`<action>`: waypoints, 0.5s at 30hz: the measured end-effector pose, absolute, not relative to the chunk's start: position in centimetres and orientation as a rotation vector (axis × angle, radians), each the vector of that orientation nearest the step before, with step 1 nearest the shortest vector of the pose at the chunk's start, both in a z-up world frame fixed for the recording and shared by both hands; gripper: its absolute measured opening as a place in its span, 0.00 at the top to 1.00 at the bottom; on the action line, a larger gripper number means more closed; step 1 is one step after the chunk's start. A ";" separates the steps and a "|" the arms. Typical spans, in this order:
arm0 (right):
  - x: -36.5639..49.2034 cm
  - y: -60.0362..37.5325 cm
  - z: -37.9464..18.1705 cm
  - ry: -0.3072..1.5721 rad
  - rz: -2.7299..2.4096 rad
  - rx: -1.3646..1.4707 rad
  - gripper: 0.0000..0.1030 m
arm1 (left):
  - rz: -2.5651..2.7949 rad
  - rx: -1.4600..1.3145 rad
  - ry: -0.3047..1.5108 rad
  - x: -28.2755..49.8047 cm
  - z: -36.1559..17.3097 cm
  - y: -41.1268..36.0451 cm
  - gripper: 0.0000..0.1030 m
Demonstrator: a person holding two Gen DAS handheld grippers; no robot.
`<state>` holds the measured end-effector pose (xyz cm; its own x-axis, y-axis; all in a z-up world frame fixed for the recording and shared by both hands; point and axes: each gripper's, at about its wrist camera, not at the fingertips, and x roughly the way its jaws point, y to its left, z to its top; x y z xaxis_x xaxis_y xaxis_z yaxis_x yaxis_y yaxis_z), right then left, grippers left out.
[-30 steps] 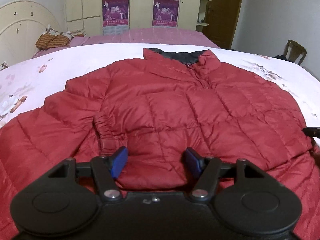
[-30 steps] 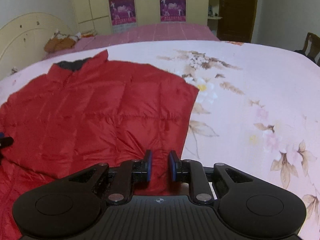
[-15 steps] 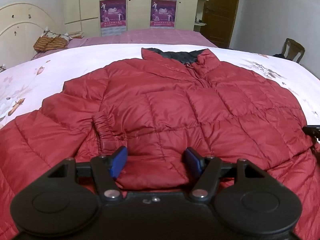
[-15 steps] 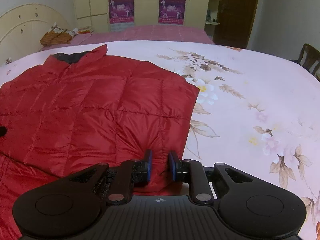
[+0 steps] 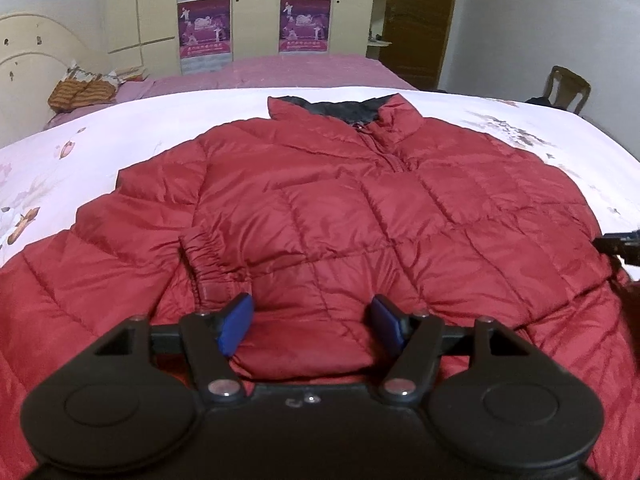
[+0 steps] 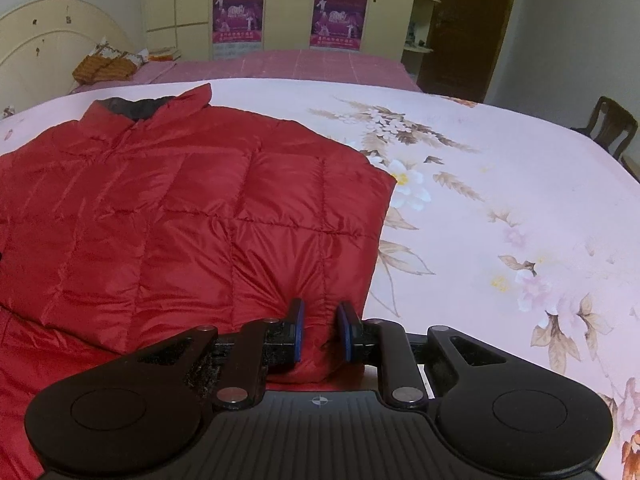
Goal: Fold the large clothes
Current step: 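Grasp the other red sleeve cuff with the left tool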
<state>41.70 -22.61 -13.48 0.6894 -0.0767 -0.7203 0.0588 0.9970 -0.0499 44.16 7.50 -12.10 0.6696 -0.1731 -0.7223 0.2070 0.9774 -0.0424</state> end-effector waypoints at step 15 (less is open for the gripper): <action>33.6 -22.8 -10.5 0.718 -0.128 0.143 0.21 | 0.245 -0.353 0.693 29.0 -9.4 24.0 0.22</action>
